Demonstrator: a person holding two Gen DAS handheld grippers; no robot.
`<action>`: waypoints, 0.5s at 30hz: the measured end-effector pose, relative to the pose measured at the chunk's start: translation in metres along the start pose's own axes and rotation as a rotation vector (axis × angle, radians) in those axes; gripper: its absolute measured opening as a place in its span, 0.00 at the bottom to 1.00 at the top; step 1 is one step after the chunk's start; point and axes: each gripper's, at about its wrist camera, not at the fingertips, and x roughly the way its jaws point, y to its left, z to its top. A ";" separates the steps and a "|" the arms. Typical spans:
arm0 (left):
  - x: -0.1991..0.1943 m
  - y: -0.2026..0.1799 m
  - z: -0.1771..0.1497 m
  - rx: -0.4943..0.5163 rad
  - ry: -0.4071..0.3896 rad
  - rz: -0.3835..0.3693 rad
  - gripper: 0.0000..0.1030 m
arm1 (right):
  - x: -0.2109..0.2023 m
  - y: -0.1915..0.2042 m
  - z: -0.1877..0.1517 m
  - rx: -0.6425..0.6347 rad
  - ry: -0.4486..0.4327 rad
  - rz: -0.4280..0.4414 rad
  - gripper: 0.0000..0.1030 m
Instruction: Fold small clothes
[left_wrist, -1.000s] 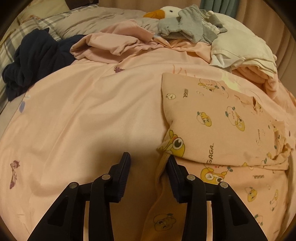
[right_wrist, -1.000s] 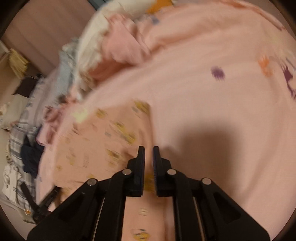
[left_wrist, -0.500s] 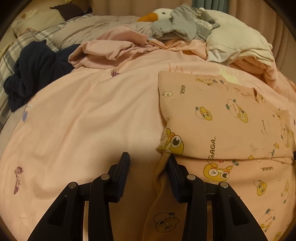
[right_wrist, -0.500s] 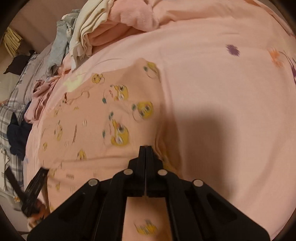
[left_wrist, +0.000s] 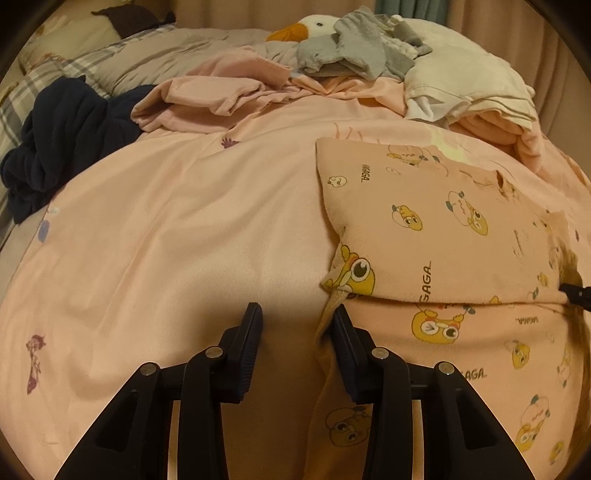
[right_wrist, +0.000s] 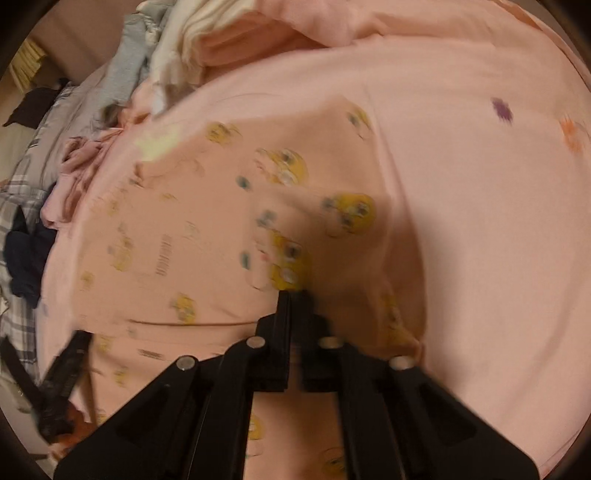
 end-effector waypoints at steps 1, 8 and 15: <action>-0.001 0.002 -0.001 -0.006 -0.002 0.001 0.40 | -0.002 -0.003 -0.003 -0.007 -0.003 0.008 0.00; -0.009 0.017 -0.005 -0.032 0.034 -0.029 0.40 | -0.019 -0.015 -0.020 -0.027 0.022 -0.023 0.00; -0.028 0.032 -0.026 -0.038 0.082 -0.029 0.40 | -0.050 -0.045 -0.059 0.055 0.039 0.020 0.03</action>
